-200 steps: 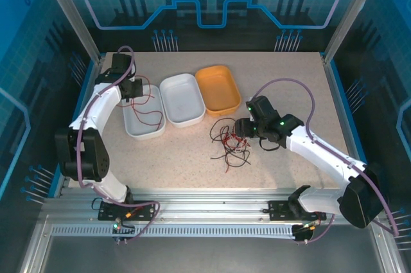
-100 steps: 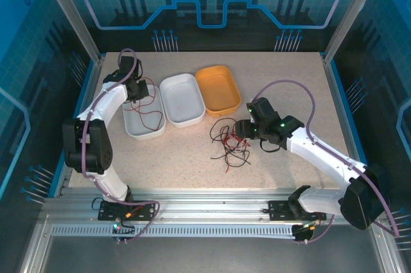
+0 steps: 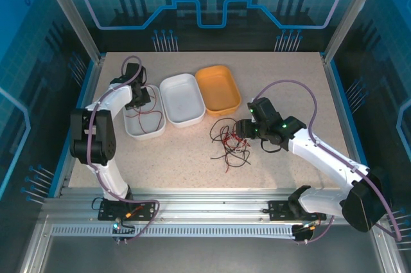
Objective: Untangle the cables
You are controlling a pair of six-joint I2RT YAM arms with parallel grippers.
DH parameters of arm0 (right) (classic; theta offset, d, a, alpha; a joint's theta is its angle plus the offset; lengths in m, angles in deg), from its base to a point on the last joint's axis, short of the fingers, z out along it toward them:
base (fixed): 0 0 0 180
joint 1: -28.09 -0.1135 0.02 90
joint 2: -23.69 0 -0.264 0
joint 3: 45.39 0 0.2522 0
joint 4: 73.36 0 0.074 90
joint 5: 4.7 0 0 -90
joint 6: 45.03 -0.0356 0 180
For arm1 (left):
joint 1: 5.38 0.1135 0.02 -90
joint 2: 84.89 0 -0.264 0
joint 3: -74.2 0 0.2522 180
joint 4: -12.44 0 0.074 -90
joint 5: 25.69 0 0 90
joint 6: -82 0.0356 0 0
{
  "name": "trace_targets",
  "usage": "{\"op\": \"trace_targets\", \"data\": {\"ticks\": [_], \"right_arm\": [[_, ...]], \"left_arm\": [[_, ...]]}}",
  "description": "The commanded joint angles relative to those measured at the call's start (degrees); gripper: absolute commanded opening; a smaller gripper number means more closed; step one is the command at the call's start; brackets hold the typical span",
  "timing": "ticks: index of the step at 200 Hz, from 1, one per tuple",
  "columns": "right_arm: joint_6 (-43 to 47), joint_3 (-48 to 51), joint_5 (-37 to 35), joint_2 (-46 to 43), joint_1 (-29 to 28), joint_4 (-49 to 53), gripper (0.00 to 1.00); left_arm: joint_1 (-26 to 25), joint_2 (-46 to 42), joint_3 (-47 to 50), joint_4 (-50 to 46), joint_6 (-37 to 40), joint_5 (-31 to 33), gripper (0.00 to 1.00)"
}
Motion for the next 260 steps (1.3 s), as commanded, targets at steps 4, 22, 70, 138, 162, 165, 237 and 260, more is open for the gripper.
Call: {"op": "trace_targets", "data": {"ticks": [4, 22, 70, 138, 162, 165, 237, 260], "right_arm": [[-0.4, 0.0, -0.6, -1.0, -0.1, -0.4, 0.62], [-0.4, 0.0, -0.3, -0.8, -0.1, -0.8, 0.62], [-0.3, -0.5, -0.3, -0.2, -0.2, -0.8, 0.61], [-1.5, 0.5, -1.9, 0.2, -0.2, -0.4, 0.58], [-2.2, 0.4, -2.3, 0.9, -0.1, 0.1, 0.57], [-2.3, 0.4, -2.3, 1.1, -0.2, 0.1, 0.57], [-4.8, -0.8, -3.3, 6.1, -1.9, 0.0, 0.53], [-5.6, -2.4, -3.0, 9.0, -2.5, 0.0, 0.50]], "left_arm": [[-0.2, 0.8, -0.3, -2.2, 1.0, 2.9, 0.11], [-0.2, 1.0, -0.4, -2.3, 1.3, 3.5, 0.21], [-0.2, -0.2, -0.4, -2.5, 1.6, 3.2, 0.30], [-1.0, -11.5, 3.1, -1.2, 2.7, -0.7, 0.94], [-2.3, -16.8, 5.1, -0.4, 3.5, -0.9, 0.99], [-2.5, -17.5, 5.5, -0.1, 3.5, -1.0, 0.99], [-9.8, -36.2, 21.7, 15.7, -0.2, -13.4, 0.99], [-12.2, -41.7, 28.3, 24.1, -4.1, -20.3, 0.99]]}}
